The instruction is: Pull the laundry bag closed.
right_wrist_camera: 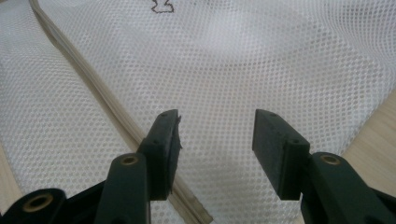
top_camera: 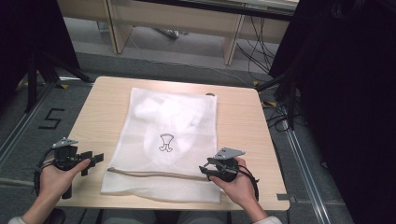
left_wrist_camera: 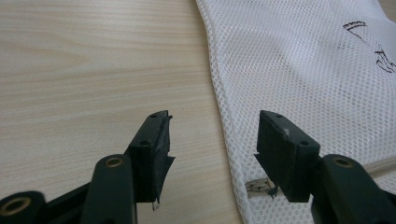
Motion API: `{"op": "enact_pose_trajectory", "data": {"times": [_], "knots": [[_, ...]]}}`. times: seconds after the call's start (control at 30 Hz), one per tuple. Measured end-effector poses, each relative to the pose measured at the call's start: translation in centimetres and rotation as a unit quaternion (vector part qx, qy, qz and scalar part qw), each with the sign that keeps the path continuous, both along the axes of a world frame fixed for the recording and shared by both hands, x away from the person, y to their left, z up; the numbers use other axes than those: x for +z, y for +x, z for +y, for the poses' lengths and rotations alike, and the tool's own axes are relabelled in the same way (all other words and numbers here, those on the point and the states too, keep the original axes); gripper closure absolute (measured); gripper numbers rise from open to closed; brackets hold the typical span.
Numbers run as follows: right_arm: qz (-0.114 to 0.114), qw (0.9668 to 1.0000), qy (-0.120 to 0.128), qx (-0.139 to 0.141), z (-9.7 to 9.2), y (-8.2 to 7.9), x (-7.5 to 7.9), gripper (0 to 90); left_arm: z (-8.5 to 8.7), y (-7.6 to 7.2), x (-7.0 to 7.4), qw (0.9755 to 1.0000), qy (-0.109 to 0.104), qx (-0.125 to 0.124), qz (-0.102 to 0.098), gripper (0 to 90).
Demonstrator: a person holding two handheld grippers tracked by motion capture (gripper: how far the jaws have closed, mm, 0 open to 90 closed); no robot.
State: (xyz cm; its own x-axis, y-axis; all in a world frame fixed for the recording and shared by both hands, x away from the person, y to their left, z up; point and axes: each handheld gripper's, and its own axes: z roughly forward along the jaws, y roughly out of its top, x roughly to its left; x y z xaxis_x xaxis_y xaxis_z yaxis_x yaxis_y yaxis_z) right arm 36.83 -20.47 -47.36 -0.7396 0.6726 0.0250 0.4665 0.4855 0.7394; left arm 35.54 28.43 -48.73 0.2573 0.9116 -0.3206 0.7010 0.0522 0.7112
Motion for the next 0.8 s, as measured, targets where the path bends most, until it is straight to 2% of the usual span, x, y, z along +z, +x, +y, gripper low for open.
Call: {"op": "enact_pose_trajectory", "data": {"times": [0.07, 0.2, 0.27, 0.37, 0.4, 0.5, 0.57, 0.6, 0.63, 0.77, 0.8], "knots": [[0.006, 0.9999, 0.004, 0.008, 0.1, 0.1, 0.0, 52.9, 0.0, 0.0, 0.0, 1.0000, 0.000, 0.001, 0.000, 43.8], [-0.005, 0.9998, 0.006, 0.020, 0.8, -0.2, 0.0, 57.7, 0.2, 0.0, 0.1, 0.9999, 0.014, -0.003, 0.003, 43.9], [-0.004, 0.9995, 0.009, 0.029, 1.3, -0.3, 0.0, 60.6, -0.1, 0.0, 0.0, 0.9999, 0.006, 0.009, -0.001, 44.0], [-0.005, 0.9991, 0.014, 0.041, 2.1, -0.5, 0.3, 62.2, 0.1, 0.0, 0.1, 0.9998, 0.019, -0.003, 0.004, 44.3], [-0.016, 0.9986, 0.006, 0.051, 2.5, -0.5, 0.3, 62.5, 0.1, 0.1, 0.1, 0.9998, 0.017, -0.001, 0.002, 44.4], [-0.012, 0.9982, 0.003, 0.059, 3.0, -0.6, 0.2, 62.8, -0.2, 0.1, 0.0, 0.9999, 0.009, 0.005, 0.001, 44.4], [-0.009, 0.9971, 0.008, 0.075, 3.5, -0.7, 0.1, 63.3, -0.3, 0.2, 0.0, 0.9999, 0.010, 0.005, -0.001, 44.6], [-0.015, 0.9974, 0.010, 0.069, 3.7, -0.8, 0.2, 64.1, -0.3, 0.2, 0.0, 0.9999, 0.010, 0.006, -0.001, 44.6], [-0.017, 0.9972, 0.009, 0.072, 4.0, -0.9, 0.3, 64.6, -0.1, 0.2, 0.1, 0.9998, 0.021, -0.003, 0.003, 44.7], [-0.020, 0.9953, 0.013, 0.094, 6.1, -1.1, 0.3, 66.8, -0.2, 0.3, 0.0, 0.9998, 0.019, -0.003, 0.003, 45.2], [-0.020, 0.9944, 0.011, 0.103, 6.6, -1.1, 0.3, 67.2, -0.2, 0.3, 0.0, 0.9996, 0.026, -0.007, 0.006, 45.8]]}}
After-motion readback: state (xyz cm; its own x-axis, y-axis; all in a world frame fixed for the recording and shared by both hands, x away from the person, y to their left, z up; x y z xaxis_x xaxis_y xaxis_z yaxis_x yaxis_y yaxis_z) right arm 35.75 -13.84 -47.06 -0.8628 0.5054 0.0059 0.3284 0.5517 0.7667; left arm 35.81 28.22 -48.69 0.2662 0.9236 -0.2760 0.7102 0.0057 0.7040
